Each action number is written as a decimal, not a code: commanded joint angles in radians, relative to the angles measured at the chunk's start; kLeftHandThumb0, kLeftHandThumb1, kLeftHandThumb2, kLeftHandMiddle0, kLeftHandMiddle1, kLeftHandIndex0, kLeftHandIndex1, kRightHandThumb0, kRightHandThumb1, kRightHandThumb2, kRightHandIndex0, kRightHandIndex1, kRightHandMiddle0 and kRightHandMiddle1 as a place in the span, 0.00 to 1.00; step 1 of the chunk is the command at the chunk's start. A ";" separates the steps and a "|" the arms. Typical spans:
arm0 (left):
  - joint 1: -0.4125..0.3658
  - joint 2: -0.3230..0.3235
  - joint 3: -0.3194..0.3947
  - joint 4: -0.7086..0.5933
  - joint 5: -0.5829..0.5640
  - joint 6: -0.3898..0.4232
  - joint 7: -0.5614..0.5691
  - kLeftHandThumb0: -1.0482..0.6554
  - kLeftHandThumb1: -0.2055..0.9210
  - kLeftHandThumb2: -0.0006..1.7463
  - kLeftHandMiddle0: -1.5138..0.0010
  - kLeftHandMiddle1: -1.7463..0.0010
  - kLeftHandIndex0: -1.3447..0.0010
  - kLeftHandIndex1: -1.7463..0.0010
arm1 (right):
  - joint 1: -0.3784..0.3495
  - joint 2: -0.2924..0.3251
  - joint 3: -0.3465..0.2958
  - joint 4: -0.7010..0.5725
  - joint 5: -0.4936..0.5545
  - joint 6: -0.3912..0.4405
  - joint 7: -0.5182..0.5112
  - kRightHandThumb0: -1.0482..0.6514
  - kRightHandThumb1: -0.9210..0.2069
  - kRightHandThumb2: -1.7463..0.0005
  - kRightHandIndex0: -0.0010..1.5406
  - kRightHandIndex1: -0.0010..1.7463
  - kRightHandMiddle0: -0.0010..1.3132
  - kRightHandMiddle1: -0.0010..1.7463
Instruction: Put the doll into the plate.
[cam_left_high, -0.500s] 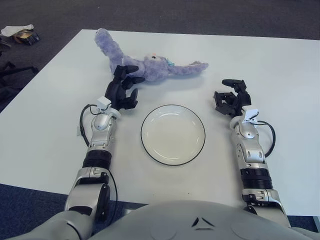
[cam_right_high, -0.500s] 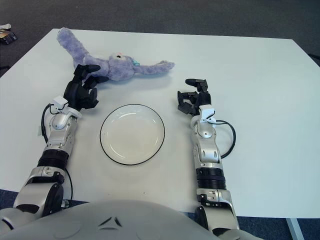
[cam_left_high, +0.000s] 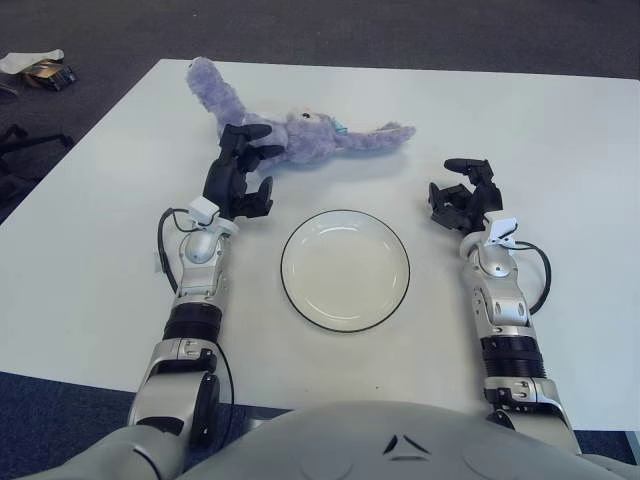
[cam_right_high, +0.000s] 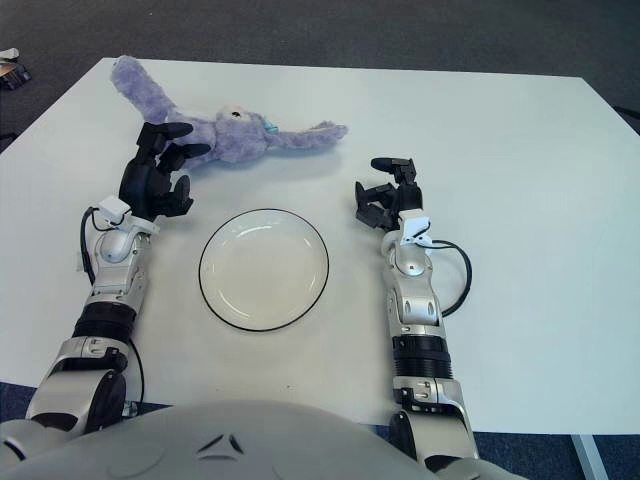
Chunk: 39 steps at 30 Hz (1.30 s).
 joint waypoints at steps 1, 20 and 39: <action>0.085 -0.054 0.005 0.004 0.037 -0.037 0.072 0.32 0.71 0.53 0.77 0.51 0.99 0.28 | 0.022 0.024 -0.003 0.034 0.010 0.001 -0.006 0.87 0.43 0.41 0.41 0.89 0.08 0.81; 0.079 -0.018 -0.042 -0.191 0.224 -0.005 0.201 0.31 0.70 0.53 0.79 0.51 1.00 0.29 | 0.015 0.030 0.002 0.045 0.013 0.007 -0.007 0.86 0.42 0.42 0.40 0.89 0.07 0.82; -0.014 0.125 -0.059 -0.243 0.358 0.111 0.200 0.27 0.62 0.49 0.84 0.58 1.00 0.39 | 0.003 0.041 0.003 0.071 0.018 -0.005 -0.007 0.95 0.75 0.08 0.52 1.00 0.10 0.79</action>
